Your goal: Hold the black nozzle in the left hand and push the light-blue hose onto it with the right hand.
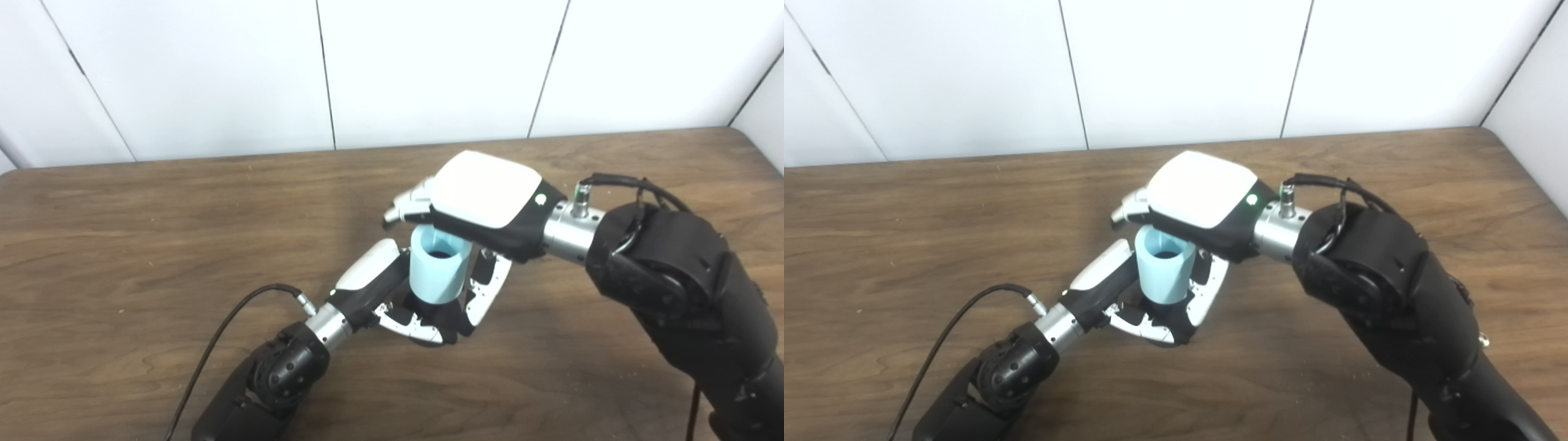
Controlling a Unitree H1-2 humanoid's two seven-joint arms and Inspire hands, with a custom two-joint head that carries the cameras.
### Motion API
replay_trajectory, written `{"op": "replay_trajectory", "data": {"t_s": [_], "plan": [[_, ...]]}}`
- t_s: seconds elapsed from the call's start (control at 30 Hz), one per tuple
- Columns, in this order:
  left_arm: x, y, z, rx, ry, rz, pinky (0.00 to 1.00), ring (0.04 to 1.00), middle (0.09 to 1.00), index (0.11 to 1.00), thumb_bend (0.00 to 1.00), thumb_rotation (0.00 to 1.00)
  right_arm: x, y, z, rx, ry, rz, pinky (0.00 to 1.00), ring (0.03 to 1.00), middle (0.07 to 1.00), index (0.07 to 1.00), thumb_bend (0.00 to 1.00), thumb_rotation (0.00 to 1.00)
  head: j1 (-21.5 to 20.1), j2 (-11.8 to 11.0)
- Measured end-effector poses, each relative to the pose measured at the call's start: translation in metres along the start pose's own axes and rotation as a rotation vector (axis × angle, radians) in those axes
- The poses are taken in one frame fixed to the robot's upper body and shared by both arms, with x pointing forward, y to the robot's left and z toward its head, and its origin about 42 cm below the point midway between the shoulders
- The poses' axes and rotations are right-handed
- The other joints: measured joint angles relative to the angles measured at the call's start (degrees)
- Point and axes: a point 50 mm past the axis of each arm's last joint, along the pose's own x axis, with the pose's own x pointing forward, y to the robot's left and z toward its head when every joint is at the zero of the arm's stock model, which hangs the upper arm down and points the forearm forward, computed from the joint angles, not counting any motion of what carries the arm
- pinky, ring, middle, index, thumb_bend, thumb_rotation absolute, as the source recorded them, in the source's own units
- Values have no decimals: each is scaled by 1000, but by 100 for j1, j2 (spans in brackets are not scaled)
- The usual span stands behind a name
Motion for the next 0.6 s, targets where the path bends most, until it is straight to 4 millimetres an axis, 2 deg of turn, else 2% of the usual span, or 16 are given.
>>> {"op": "replay_trajectory", "data": {"t_s": [0.13,0.33,0.47,0.6], "plan": [[0,0,0,0,0,0,739,664,534,465,517,0,-2,-1,1,27,-40,-133,938,914,936,850,1000,420,0,0],[0,0,0,-1,6,-2,728,692,533,466,517,0,-4,-2,2,47,-97,-313,945,915,927,849,1000,446,0,9],[1,0,1,-3,9,-3,722,683,533,463,517,0,-3,-3,2,20,-148,-401,943,914,923,844,971,500,9,18],[1,0,1,-5,9,-2,741,668,533,457,517,0,-5,0,1,9,-182,-444,933,910,923,857,972,479,9,9]]}}
